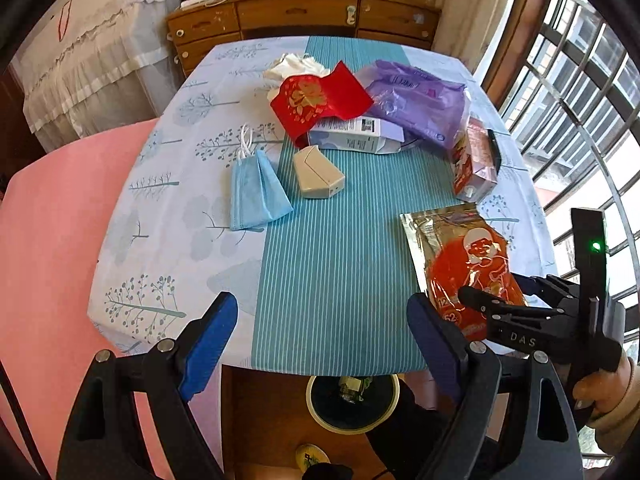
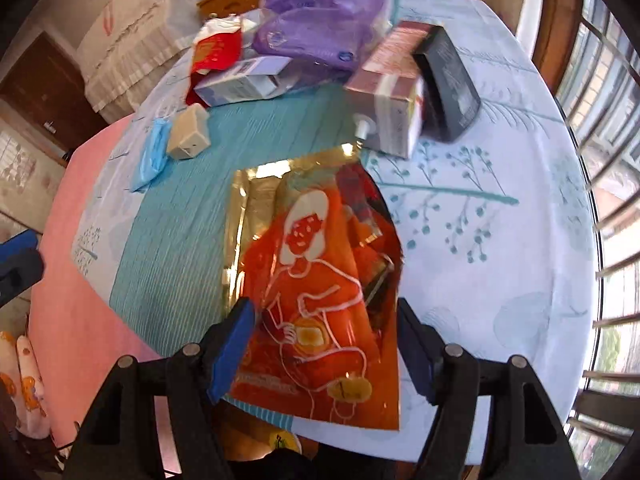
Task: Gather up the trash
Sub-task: 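Raise both tools back toward the table, then grasp the orange snack bag with the right tool while the left tool grasps the blue mask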
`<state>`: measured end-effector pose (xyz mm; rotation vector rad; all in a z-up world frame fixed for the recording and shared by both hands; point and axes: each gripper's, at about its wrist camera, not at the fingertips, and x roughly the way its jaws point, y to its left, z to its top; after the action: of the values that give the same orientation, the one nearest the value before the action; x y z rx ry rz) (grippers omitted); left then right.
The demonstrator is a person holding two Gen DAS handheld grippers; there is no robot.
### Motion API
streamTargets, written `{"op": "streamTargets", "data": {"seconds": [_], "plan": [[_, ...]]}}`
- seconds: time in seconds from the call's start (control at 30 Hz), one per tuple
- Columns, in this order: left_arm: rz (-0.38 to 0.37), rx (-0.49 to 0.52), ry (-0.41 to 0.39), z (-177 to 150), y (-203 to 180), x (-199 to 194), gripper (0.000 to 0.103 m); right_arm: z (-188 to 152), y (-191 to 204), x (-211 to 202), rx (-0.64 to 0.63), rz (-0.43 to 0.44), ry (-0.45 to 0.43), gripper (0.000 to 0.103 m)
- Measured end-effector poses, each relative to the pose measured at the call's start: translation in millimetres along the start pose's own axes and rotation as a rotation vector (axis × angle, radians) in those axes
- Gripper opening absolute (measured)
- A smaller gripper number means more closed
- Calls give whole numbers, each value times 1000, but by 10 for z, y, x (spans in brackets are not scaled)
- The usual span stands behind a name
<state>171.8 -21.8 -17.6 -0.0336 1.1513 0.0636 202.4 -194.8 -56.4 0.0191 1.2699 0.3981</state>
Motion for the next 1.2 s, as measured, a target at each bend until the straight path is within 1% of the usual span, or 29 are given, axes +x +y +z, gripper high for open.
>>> {"op": "streamTargets", "data": {"seconds": [0.13,0.2,0.23,0.33,0.4,0.43,0.5,0.67,0.77,0.97,1.0,1.1,1.13,1.2], "plan": [[39,-58,42,136,10,218,85,58,264,105,-217,-68,11,68],[52,-92,54,202,41,277,85,105,350,148,-297,-68,12,57],[58,-110,58,238,60,306,85,138,366,160,-317,-60,14,55],[79,-157,59,346,134,383,85,250,370,191,-352,-4,17,43],[94,-187,57,424,183,435,85,333,355,209,-362,45,28,33],[100,-203,56,458,210,460,85,366,349,209,-366,61,31,31],[109,-237,55,526,267,510,85,437,351,198,-384,78,31,25],[123,-290,43,690,397,617,85,714,331,107,-384,129,-10,23],[127,-305,45,787,450,721,85,875,362,88,-397,134,-41,23],[124,-345,92,948,597,1097,85,1150,361,137,-397,156,-60,23],[120,-355,99,961,623,1152,84,1159,363,148,-395,159,-59,23],[109,-383,128,1000,709,1320,70,1181,332,145,-400,170,-50,23],[103,-393,138,1008,735,1368,67,1178,342,150,-406,171,-48,23],[105,-408,148,1020,775,1439,66,1165,336,163,-419,173,-44,23]]}}
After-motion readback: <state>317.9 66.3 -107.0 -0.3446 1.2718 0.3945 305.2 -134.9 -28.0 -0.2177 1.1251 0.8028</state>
